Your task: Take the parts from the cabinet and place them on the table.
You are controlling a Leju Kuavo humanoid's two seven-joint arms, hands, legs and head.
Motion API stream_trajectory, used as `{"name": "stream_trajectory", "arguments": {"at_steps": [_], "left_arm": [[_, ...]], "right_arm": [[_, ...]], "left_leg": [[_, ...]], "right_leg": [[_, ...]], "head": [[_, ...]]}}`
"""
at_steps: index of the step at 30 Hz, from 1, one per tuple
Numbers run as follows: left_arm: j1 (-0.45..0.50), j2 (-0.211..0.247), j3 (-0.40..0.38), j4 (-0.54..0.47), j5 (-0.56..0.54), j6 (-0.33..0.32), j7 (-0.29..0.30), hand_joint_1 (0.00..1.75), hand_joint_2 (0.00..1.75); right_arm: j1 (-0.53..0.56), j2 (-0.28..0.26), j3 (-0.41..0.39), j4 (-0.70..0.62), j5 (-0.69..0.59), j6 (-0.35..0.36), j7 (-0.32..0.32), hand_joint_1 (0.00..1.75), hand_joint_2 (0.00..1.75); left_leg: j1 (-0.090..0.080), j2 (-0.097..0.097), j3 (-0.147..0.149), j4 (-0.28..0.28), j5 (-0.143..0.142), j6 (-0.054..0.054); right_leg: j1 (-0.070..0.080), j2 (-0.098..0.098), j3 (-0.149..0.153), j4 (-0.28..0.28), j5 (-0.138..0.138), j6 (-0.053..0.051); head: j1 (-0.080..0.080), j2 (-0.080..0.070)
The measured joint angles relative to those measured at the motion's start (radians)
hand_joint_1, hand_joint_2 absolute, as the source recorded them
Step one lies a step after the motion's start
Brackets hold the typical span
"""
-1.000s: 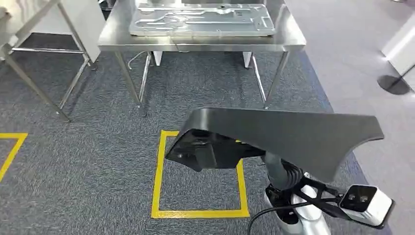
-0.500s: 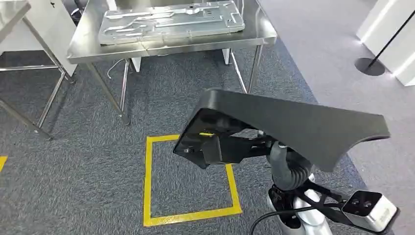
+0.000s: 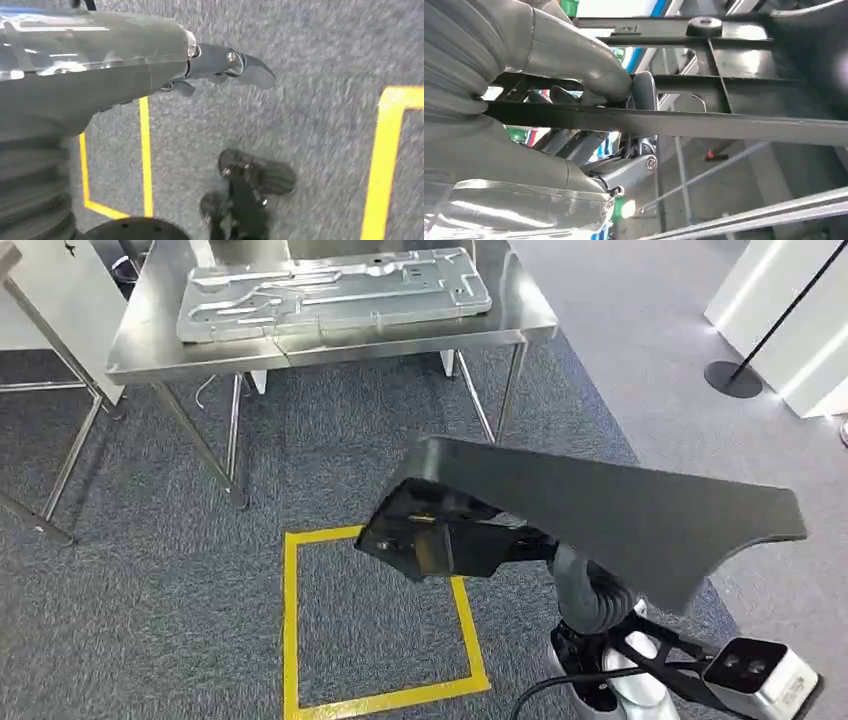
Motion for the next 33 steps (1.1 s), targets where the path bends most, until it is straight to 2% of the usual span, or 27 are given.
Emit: {"name": "stream_trajectory", "arguments": {"at_steps": [2, 3, 4, 5, 7, 8, 9, 10, 12, 13, 14, 16, 17, 18, 19, 20, 21, 22, 23, 24, 25, 27, 28, 29, 31, 32, 33], "left_arm": [[0.002, 0.000, 0.000, 0.000, 0.000, 0.002, 0.000, 0.00, 1.75], [0.003, 0.000, 0.000, 0.000, 0.000, 0.002, 0.000, 0.00, 1.75], [0.004, 0.000, 0.000, 0.000, 0.000, 0.003, 0.000, 0.00, 1.75], [0.005, -0.001, 0.000, 0.000, 0.000, 0.004, 0.000, 0.00, 1.75], [0.006, -0.002, 0.000, 0.000, 0.000, 0.003, 0.000, 0.00, 1.75], [0.003, -0.002, 0.000, 0.000, 0.000, 0.003, 0.000, 0.00, 1.75], [0.001, -0.002, 0.000, 0.000, 0.000, 0.003, 0.000, 0.00, 1.75], [0.001, -0.001, 0.000, 0.000, 0.000, 0.002, 0.000, 0.00, 1.75], [-0.003, -0.001, 0.000, 0.000, -0.001, 0.002, 0.000, 0.00, 1.75], [-0.005, -0.001, 0.000, 0.000, -0.004, 0.000, 0.000, 0.00, 1.75], [-0.008, -0.002, 0.000, 0.000, -0.005, 0.000, 0.000, 0.00, 1.75], [-0.006, -0.003, 0.000, 0.000, -0.007, 0.000, 0.000, 0.00, 1.75], [-0.002, -0.003, 0.000, 0.000, -0.006, 0.001, 0.000, 0.00, 1.75], [0.001, -0.003, 0.000, 0.000, -0.006, 0.002, 0.000, 0.00, 1.75], [0.002, -0.003, 0.000, 0.000, -0.006, 0.003, 0.000, 0.00, 1.75], [0.002, -0.002, 0.000, 0.000, -0.007, 0.005, 0.000, 0.00, 1.75], [0.002, -0.002, 0.000, 0.000, -0.007, 0.006, 0.000, 0.00, 1.75], [0.002, -0.002, 0.000, 0.000, -0.008, 0.006, 0.000, 0.00, 1.75], [0.002, 0.002, 0.000, 0.000, -0.008, 0.007, 0.000, 0.00, 1.75], [0.000, 0.000, 0.000, 0.001, -0.008, 0.008, 0.000, 0.00, 1.75], [0.000, 0.000, 0.000, 0.001, -0.008, 0.009, 0.000, 0.00, 1.75], [0.001, 0.000, 0.000, 0.001, -0.008, 0.009, 0.000, 0.00, 1.75], [0.001, -0.001, 0.000, 0.001, -0.010, 0.008, -0.001, 0.00, 1.75], [-0.001, 0.000, -0.001, 0.001, -0.011, 0.008, -0.001, 0.00, 1.75], [-0.005, 0.000, -0.001, 0.001, -0.011, 0.008, -0.002, 0.00, 1.75], [-0.004, 0.000, -0.001, 0.001, -0.014, 0.007, -0.002, 0.00, 1.75], [-0.002, -0.001, -0.001, 0.001, -0.014, 0.006, -0.002, 0.00, 1.75]], "right_arm": [[0.006, -0.001, 0.000, 0.000, 0.000, 0.000, 0.000, 1.75, 1.75], [0.007, -0.001, 0.000, 0.000, 0.000, 0.000, 0.000, 1.75, 1.75], [0.007, -0.001, 0.000, 0.000, 0.000, 0.000, 0.000, 1.75, 1.75], [0.007, -0.001, 0.000, 0.000, 0.000, 0.000, 0.000, 1.75, 1.75], [0.008, -0.001, 0.000, 0.000, 0.002, -0.001, 0.000, 1.75, 1.75], [0.008, -0.002, 0.000, 0.002, 0.003, -0.002, 0.000, 1.75, 1.75], [0.010, -0.002, 0.000, 0.002, 0.005, -0.002, 0.000, 1.75, 1.75], [0.010, -0.002, 0.000, 0.001, 0.007, -0.002, 0.000, 1.75, 1.75], [0.009, -0.002, 0.000, 0.000, 0.009, -0.003, 0.000, 1.75, 1.75], [0.008, -0.002, 0.000, 0.001, 0.010, -0.003, 0.000, 1.75, 1.75], [0.007, -0.002, 0.000, 0.002, 0.011, -0.005, 0.000, 1.75, 1.75], [0.008, -0.002, 0.000, 0.006, 0.017, -0.019, 0.000, 1.75, 1.75], [0.009, -0.002, 0.000, 0.009, 0.026, -0.032, 0.000, 1.75, 1.75], [0.010, -0.003, 0.002, 0.012, 0.032, -0.046, 0.000, 1.75, 1.75], [0.009, -0.004, 0.004, 0.015, 0.034, -0.057, 0.000, 1.75, 1.75], [0.009, -0.005, 0.006, 0.019, 0.035, -0.068, 0.000, 1.75, 1.75], [0.008, -0.006, 0.007, 0.021, 0.036, -0.075, 0.000, 1.75, 1.75], [0.008, -0.007, 0.010, 0.023, 0.038, -0.084, 0.000, 1.75, 1.75], [0.007, -0.010, 0.014, 0.030, 0.041, -0.093, 0.000, 1.75, 1.75], [0.006, -0.013, 0.017, 0.034, 0.043, -0.098, 0.001, 1.75, 1.75], [0.007, -0.015, 0.019, 0.036, 0.044, -0.100, 0.003, 1.75, 1.75], [0.000, -0.019, 0.027, 0.043, 0.047, -0.112, 0.002, 1.75, 1.75], [-0.004, -0.020, 0.030, 0.047, 0.047, -0.116, 0.002, 1.75, 1.75], [-0.010, -0.022, 0.032, 0.047, 0.045, -0.117, 0.002, 1.75, 1.75], [-0.012, -0.028, 0.033, 0.048, 0.034, -0.114, 0.002, 1.75, 1.75], [-0.011, -0.030, 0.034, 0.048, 0.033, -0.114, 0.002, 1.75, 1.75], [-0.011, -0.032, 0.035, 0.050, 0.031, -0.114, 0.002, 1.75, 1.75]], "left_leg": [[0.000, 0.000, 0.015, 0.000, -0.016, -0.002], [0.001, 0.000, 0.027, 0.000, -0.026, -0.004], [0.002, 0.000, 0.042, 0.000, -0.037, -0.007], [0.003, 0.000, 0.060, 0.000, -0.050, -0.011], [0.002, 0.001, 0.085, 0.000, -0.077, -0.022], [0.001, 0.000, 0.093, 0.004, -0.086, -0.028], [0.001, 0.004, 0.092, -0.002, -0.094, -0.038], [0.001, 0.008, 0.112, 0.002, -0.093, -0.044], [0.005, 0.009, 0.106, 0.021, -0.090, -0.050], [0.006, 0.006, 0.087, 0.070, -0.087, -0.053], [0.007, 0.006, 0.042, 0.143, -0.096, -0.055], [0.007, 0.006, -0.055, 0.275, -0.156, -0.060], [0.007, 0.006, -0.096, 0.315, -0.192, -0.060], [0.006, 0.006, -0.120, 0.317, -0.199, -0.059], [0.005, 0.006, -0.125, 0.282, -0.177, -0.055], [0.001, 0.007, -0.116, 0.223, -0.129, -0.046], [-0.004, 0.011, -0.101, 0.148, -0.063, -0.034], [-0.011, 0.030, -0.089, 0.078, 0.016, -0.019], [-0.022, 0.044, -0.095, 0.058, 0.029, -0.012], [-0.022, 0.039, -0.091, 0.055, 0.011, -0.015], [-0.022, 0.035, -0.085, 0.047, 0.030, -0.010], [-0.015, 0.018, -0.065, 0.033, 0.031, 0.000], [-0.012, 0.015, -0.051, 0.024, 0.031, 0.002], [-0.010, 0.014, -0.044, 0.020, 0.029, 0.007], [-0.009, 0.006, -0.036, 0.019, 0.018, 0.009], [-0.008, 0.004, -0.030, 0.019, 0.011, 0.008], [-0.007, 0.001, -0.021, 0.020, 0.004, 0.007]], "right_leg": [[-0.004, -0.002, -0.086, 0.097, -0.047, 0.008], [-0.007, -0.003, -0.101, 0.091, -0.040, 0.011], [-0.010, -0.005, -0.096, 0.045, -0.008, 0.014], [-0.012, -0.009, -0.077, -0.029, 0.047, 0.014], [-0.014, -0.027, -0.047, -0.176, 0.189, 0.009], [-0.005, -0.027, -0.047, -0.174, 0.149, -0.001], [-0.001, -0.023, -0.044, -0.168, 0.157, -0.012], [-0.003, -0.016, -0.040, -0.172, 0.153, -0.020], [-0.006, -0.009, -0.018, -0.178, 0.143, -0.035], [-0.006, -0.009, -0.003, -0.183, 0.136, -0.043], [-0.005, -0.010, 0.006, -0.185, 0.128, -0.049], [-0.002, -0.007, 0.021, -0.185, 0.111, -0.054], [0.000, -0.006, 0.032, -0.185, 0.102, -0.056], [0.003, -0.003, 0.046, -0.185, 0.092, -0.056], [0.006, -0.005, 0.061, -0.185, 0.081, -0.056], [0.008, -0.010, 0.077, -0.185, 0.070, -0.057], [0.010, -0.015, 0.094, -0.186, 0.058, -0.056], [0.011, -0.021, 0.102, -0.188, 0.047, -0.055], [0.018, -0.023, 0.116, -0.182, 0.037, -0.049], [0.016, -0.027, 0.112, -0.188, 0.031, -0.042], [0.016, -0.029, 0.123, -0.189, 0.032, -0.035], [0.016, -0.034, 0.129, -0.177, 0.035, -0.023], [0.011, -0.028, 0.123, -0.152, 0.031, -0.020], [0.010, -0.023, 0.093, -0.100, 0.020, -0.016], [0.003, -0.019, -0.003, 0.040, -0.035, -0.003], [-0.001, -0.019, -0.045, 0.089, -0.068, 0.003], [-0.005, -0.019, -0.070, 0.103, -0.078, 0.006]], "head": [[0.000, 0.000], [0.000, 0.000], [0.000, 0.000], [0.000, 0.000], [0.000, 0.000], [0.000, 0.000], [0.000, 0.000], [0.000, 0.000], [0.000, 0.000], [0.000, 0.000], [0.000, 0.000], [0.000, 0.000], [0.000, 0.000], [0.000, 0.000], [0.000, 0.000], [0.000, 0.000], [0.000, 0.000], [0.000, 0.000], [0.000, 0.000], [0.000, 0.000], [0.000, 0.000], [0.000, 0.000], [0.001, 0.000], [0.000, 0.000], [0.000, 0.000], [0.000, 0.000], [0.000, 0.000]]}}
